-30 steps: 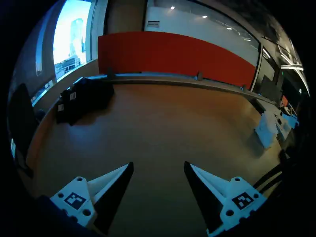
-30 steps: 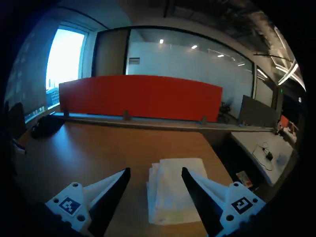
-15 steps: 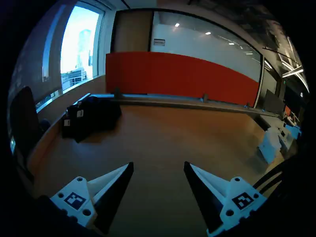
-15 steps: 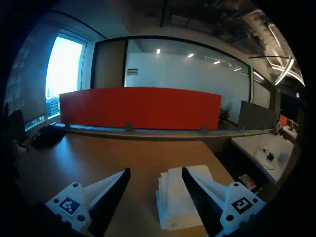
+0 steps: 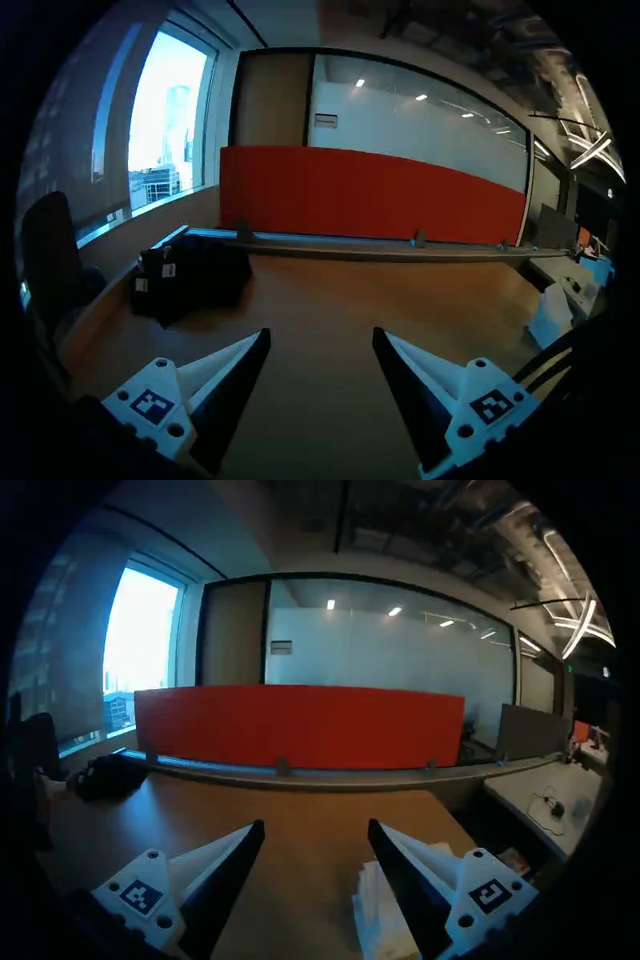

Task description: Fold towel

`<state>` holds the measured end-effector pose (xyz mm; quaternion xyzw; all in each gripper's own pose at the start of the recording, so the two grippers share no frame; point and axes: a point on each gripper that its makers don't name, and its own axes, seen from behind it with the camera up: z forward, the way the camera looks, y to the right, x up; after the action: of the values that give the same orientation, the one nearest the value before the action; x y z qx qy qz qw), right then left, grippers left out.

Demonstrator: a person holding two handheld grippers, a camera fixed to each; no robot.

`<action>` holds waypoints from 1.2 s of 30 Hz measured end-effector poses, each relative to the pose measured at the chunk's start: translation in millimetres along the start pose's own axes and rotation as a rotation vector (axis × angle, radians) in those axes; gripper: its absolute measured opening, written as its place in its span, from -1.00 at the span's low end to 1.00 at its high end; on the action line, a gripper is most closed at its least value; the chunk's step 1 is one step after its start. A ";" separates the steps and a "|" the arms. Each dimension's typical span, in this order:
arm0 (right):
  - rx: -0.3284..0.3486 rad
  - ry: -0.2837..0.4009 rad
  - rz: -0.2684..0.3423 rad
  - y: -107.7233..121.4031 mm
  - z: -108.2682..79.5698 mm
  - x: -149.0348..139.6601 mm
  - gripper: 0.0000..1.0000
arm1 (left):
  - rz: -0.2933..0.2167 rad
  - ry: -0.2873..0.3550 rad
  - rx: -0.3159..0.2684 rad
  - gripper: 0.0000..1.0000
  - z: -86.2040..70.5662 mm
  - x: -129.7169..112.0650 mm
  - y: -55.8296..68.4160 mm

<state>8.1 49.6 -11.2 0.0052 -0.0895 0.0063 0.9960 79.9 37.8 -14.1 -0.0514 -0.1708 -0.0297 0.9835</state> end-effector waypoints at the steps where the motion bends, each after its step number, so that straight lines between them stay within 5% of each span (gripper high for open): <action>1: 0.006 0.006 0.002 -5.0 0.9 3.3 1.00 | -0.001 0.010 0.003 0.89 0.3 3.8 -1.0; 15: 0.047 0.056 0.008 -55.7 12.7 24.5 1.00 | -0.010 0.136 0.023 0.89 -3.8 46.4 -8.0; 36: 0.020 0.071 0.000 -64.3 14.7 36.8 1.00 | 0.033 0.187 0.006 0.89 -6.3 52.6 -0.8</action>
<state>42.5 -14.4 9.3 0.0151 -0.0541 0.0075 0.9984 131.3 34.2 -2.1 -0.0485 -0.0775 -0.0175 0.9957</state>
